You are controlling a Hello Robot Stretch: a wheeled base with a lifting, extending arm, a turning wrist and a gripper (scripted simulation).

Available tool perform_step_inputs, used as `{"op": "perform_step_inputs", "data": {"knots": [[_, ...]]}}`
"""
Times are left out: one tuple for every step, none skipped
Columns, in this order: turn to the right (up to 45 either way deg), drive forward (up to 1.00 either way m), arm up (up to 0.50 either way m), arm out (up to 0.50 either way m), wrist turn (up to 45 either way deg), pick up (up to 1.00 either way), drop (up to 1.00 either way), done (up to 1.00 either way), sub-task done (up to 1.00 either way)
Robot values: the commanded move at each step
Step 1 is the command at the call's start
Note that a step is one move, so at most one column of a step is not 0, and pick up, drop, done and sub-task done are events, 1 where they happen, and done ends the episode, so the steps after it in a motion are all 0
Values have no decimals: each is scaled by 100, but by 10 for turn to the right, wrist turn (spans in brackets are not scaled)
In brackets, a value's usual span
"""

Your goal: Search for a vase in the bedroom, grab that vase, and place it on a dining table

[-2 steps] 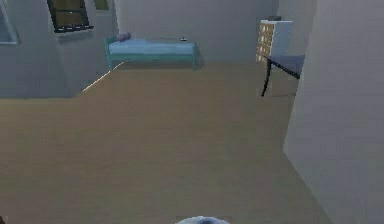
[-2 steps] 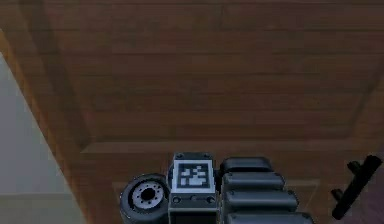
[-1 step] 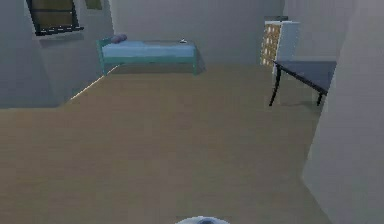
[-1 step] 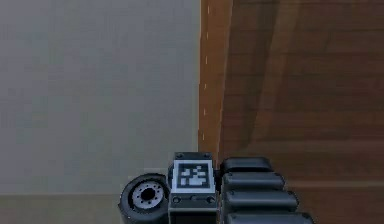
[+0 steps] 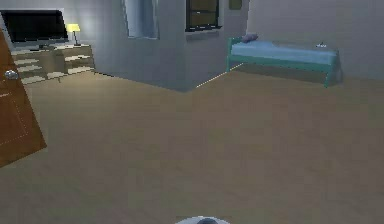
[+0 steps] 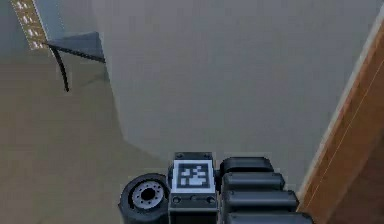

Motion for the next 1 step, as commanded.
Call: {"op": "perform_step_inputs", "data": {"knots": [[0, 20, 0, 0, 0, 0, 0, 0, 0]]}}
